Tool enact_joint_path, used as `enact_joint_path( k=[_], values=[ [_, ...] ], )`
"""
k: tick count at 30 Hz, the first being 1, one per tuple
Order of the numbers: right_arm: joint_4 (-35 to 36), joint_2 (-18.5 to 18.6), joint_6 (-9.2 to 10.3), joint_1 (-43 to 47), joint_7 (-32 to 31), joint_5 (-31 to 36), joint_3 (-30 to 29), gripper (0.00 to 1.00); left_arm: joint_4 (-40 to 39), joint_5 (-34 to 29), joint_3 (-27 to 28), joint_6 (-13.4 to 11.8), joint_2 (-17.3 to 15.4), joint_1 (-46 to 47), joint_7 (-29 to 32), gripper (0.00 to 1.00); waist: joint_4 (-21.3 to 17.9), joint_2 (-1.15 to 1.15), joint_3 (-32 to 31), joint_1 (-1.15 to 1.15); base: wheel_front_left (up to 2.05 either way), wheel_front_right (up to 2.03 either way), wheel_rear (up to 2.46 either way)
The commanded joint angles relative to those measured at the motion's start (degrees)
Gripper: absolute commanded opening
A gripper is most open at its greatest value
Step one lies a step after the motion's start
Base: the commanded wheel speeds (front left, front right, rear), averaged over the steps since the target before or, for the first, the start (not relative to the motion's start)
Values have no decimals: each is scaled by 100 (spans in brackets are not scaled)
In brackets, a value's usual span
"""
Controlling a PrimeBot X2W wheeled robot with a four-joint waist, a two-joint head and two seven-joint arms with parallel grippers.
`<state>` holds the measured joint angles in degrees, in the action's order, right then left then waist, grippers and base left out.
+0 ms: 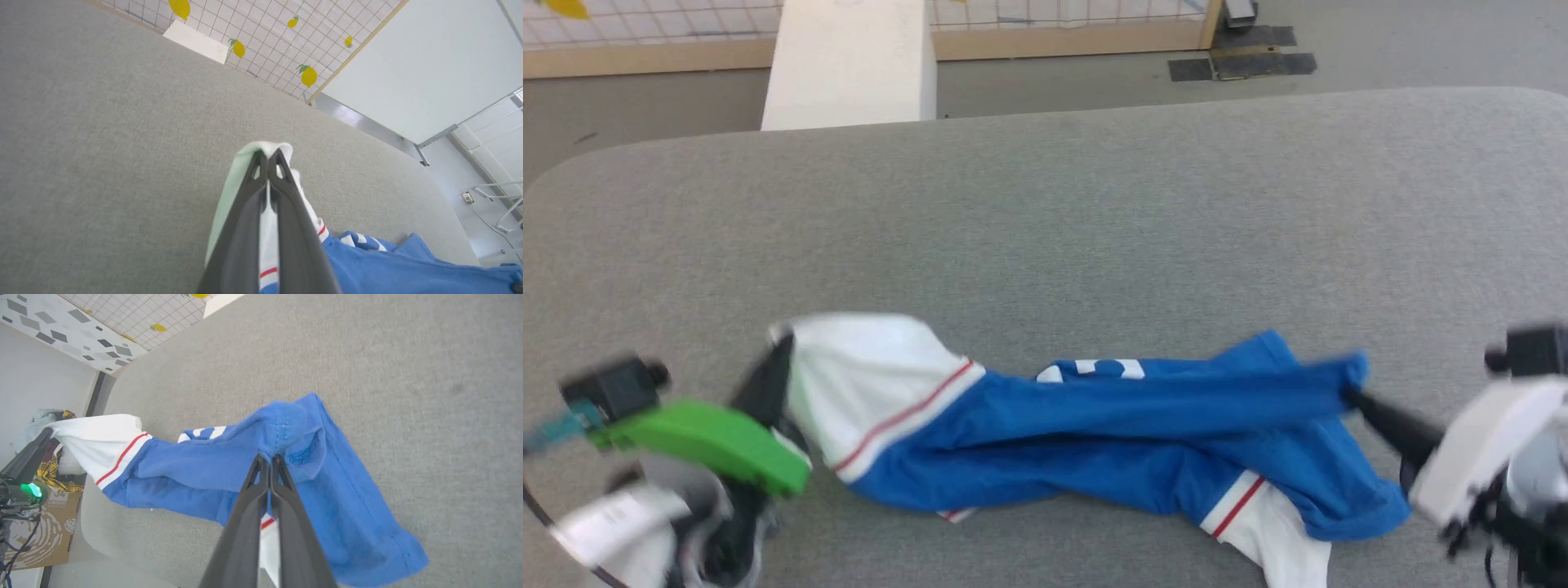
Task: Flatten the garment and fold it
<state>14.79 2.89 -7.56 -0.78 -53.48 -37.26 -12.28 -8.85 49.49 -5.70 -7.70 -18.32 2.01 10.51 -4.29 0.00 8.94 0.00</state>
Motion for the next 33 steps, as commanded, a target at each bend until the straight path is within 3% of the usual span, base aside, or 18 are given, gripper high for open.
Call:
enact_joint_path(
  k=[1, 4, 9, 12, 16, 21, 25, 33],
  values=[
    [42, -1, 8, -463, -146, 55, -1, 0, -112, 114, 100, 84, -117, 434, 60, 0, -95, 0, 7, 0, 0, 0, 0],
    [117, -1, 8, -1506, -559, 302, 2, 0, -200, 429, 311, 246, -290, 1392, 309, 0, -96, 0, 156, 0, 0, 0, 0],
    [-314, -1, 8, -3520, -974, 547, -294, 0, 236, 403, 394, 303, -815, 3347, 817, 0, -31, 0, 533, 0, 0, 0, 0],
    [-794, -1, 8, -4566, -940, 746, -507, 0, 633, -51, 100, 470, -1207, 4405, 1041, 0, 5, 0, 788, 0, 0, 0, 0],
    [-1544, -1, 8, -5846, -711, 1180, -673, 0, 1293, -347, 11, 382, -1262, 5821, 1065, 0, 24, 0, 1189, 0, 0, 0, 0],
    [-2571, -1, 8, -7218, 28, 1753, -841, 0, 2120, -733, 97, 134, -1315, 7308, 763, 0, -39, 0, 1648, 0, 0, 0, 0],
    [-3287, -1, 8, -8147, 842, 2061, -721, 0, 2549, -1051, 143, 73, -1407, 8161, 287, 0, -109, 0, 1967, 0, 0, 0, 0],
    [-4473, -1, 8, -9295, 2229, 2130, -677, 0, 3037, -1268, 386, 30, -1351, 8965, -847, 0, -110, 0, 2273, 0, 0, 0, 0]
  ],
)
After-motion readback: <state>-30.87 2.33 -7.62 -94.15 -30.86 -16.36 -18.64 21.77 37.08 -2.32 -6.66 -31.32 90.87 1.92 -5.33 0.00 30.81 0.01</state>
